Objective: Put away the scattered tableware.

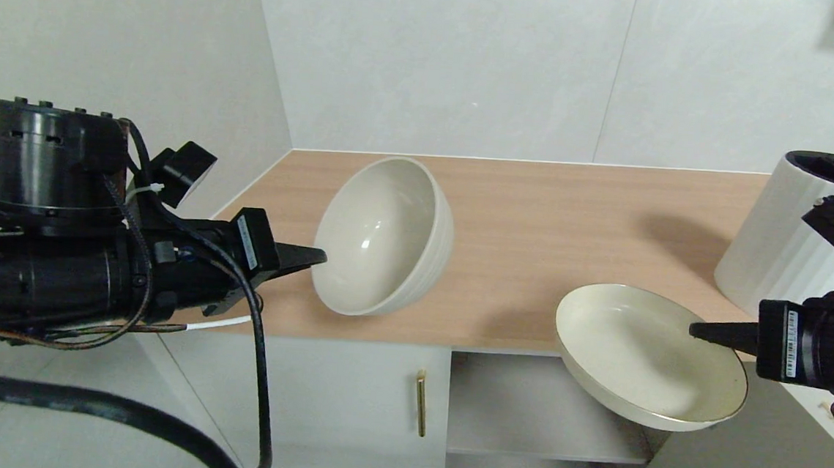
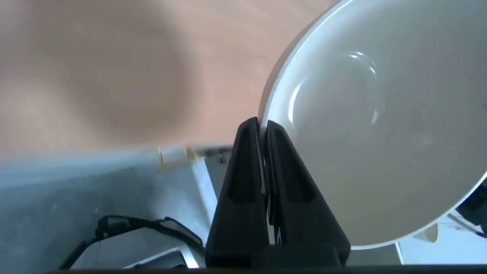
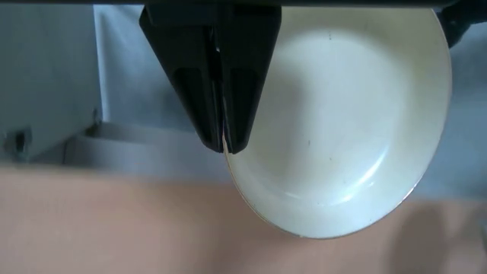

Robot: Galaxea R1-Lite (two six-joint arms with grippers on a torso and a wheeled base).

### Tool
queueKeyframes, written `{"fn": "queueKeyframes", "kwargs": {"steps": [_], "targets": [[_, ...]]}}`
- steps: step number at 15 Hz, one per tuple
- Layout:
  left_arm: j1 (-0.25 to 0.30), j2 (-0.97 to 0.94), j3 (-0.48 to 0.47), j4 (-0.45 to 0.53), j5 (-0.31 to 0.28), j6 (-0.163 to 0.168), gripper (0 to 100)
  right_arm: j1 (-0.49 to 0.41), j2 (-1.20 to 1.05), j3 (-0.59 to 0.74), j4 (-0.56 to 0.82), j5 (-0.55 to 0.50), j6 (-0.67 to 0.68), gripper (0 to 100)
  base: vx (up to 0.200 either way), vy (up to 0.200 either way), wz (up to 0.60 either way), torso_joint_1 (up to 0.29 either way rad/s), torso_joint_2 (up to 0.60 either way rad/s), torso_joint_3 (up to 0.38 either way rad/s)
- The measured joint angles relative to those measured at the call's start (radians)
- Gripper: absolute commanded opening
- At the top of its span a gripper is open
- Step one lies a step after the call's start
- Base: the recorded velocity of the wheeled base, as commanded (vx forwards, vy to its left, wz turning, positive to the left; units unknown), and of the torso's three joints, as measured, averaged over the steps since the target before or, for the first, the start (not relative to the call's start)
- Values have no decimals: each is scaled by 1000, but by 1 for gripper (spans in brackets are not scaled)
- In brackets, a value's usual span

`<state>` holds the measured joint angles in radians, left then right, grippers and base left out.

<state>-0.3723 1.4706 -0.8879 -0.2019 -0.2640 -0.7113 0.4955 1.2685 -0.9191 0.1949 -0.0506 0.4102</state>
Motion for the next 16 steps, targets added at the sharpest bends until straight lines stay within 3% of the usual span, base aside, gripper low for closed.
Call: {"fn": "queueKeyframes", "kwargs": {"steps": [16], "targets": [[-3,2,0,0,0,1,0,-3,36,35,-28,-2,-9,0,0,0,0,-2,5,3]]}}
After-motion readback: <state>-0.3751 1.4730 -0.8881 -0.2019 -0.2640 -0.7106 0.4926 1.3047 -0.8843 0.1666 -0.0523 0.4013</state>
